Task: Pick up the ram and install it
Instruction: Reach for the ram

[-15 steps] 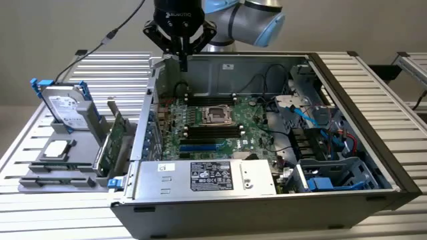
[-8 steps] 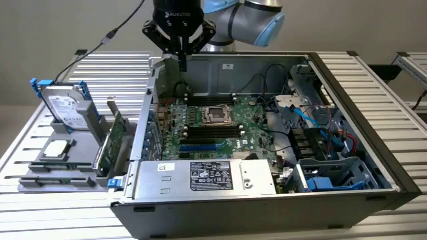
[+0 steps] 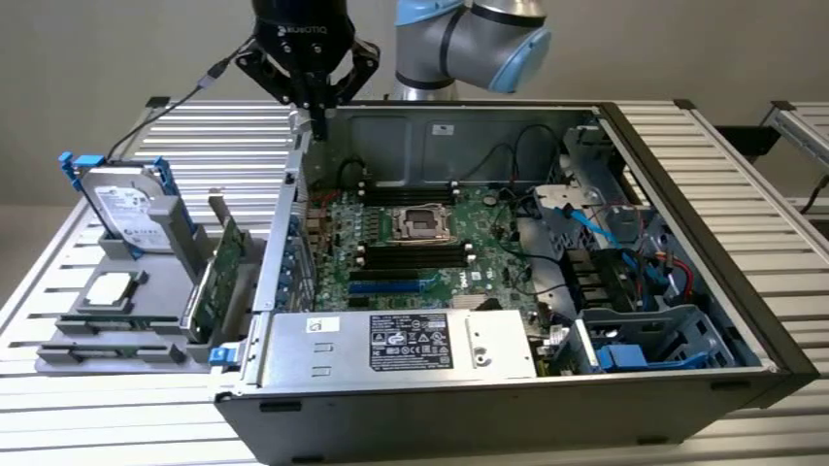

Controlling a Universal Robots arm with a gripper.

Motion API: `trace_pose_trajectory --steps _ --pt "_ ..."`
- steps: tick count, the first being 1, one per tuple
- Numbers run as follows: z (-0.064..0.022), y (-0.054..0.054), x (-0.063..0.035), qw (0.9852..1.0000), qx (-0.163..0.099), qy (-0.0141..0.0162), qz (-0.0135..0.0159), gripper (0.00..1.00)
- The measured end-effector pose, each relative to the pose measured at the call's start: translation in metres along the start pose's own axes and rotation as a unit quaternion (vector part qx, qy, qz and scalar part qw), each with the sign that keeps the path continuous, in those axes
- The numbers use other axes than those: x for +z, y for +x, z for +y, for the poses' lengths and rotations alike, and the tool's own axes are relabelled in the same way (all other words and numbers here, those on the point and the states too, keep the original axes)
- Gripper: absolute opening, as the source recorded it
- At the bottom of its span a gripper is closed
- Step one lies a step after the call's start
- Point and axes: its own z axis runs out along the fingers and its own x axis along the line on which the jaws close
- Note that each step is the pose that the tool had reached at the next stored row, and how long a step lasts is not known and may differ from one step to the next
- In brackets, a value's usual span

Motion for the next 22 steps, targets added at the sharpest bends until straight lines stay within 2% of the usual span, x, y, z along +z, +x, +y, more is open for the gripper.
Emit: trace_pose_trajectory --steps 7,22 --pt "-0.0044 0.031 0.0030 1.0000 0.000 0.0000 0.0006 0.11" --pt "-0.0156 0.099 0.0132 1.0000 0.000 0.0005 0.0069 0.11"
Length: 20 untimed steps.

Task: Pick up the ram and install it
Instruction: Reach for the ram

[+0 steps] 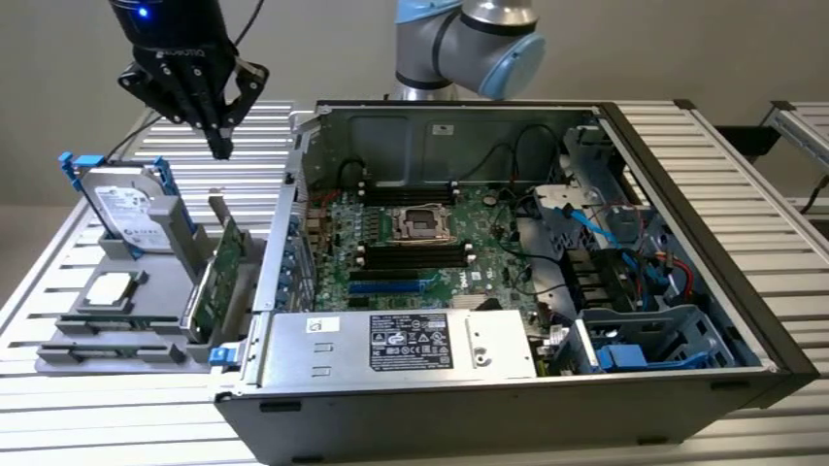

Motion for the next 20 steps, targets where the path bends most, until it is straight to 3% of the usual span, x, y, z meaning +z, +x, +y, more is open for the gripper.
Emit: trace_pose_trajectory --steps 13,20 --pt "-0.0112 0.058 0.0090 1.0000 0.000 0.0002 0.0037 0.11" --pt "-0.0242 0.083 0.0108 1.0000 0.000 0.0002 0.0040 0.11"
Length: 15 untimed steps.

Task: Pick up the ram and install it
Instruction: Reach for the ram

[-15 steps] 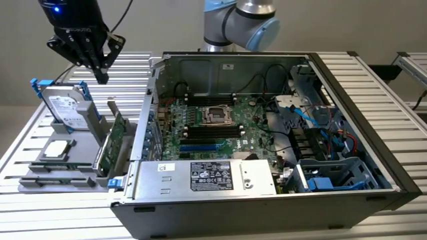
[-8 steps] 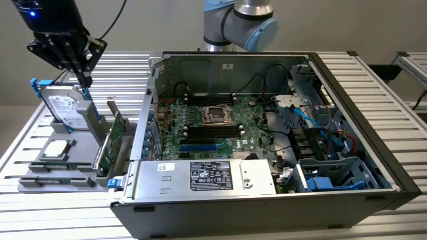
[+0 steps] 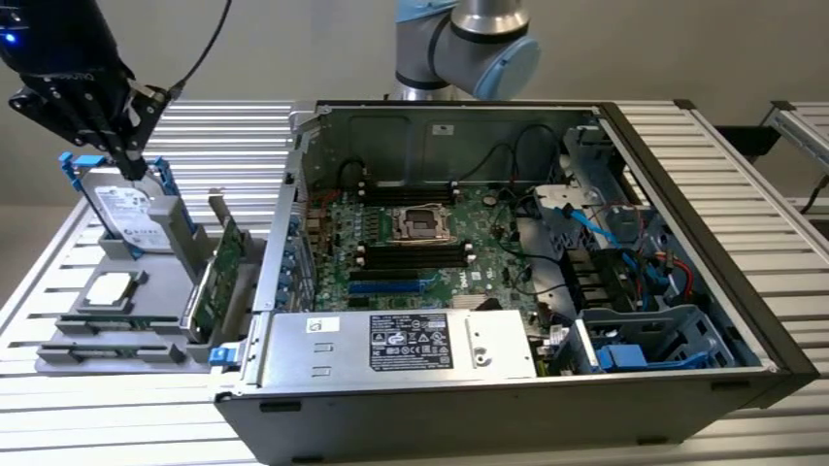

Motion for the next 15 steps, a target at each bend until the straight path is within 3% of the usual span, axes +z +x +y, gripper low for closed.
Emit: trace_pose_trajectory --steps 9,15 --pt "-0.0267 0.019 0.0007 1.0000 0.000 0.0001 0.0010 0.11" --pt "-0.0495 0.024 0.0007 1.0000 0.000 0.0002 0.0034 0.11"
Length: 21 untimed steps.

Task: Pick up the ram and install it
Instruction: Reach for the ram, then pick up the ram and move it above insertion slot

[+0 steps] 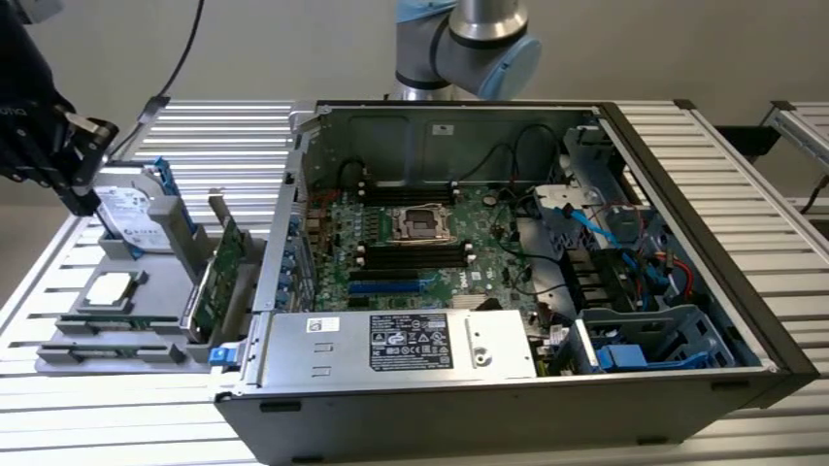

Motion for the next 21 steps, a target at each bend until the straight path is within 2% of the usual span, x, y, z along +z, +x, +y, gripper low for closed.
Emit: trace_pose_trajectory --steps 3,4,21 --pt "-0.0109 0.0030 0.0002 1.0000 0.000 0.0001 0.0009 0.11" --pt "-0.0117 0.0046 0.0005 1.0000 0.000 0.0000 0.0011 0.11" --pt "-0.0119 0.0049 0.0003 1.0000 0.000 0.0002 0.0013 0.11"
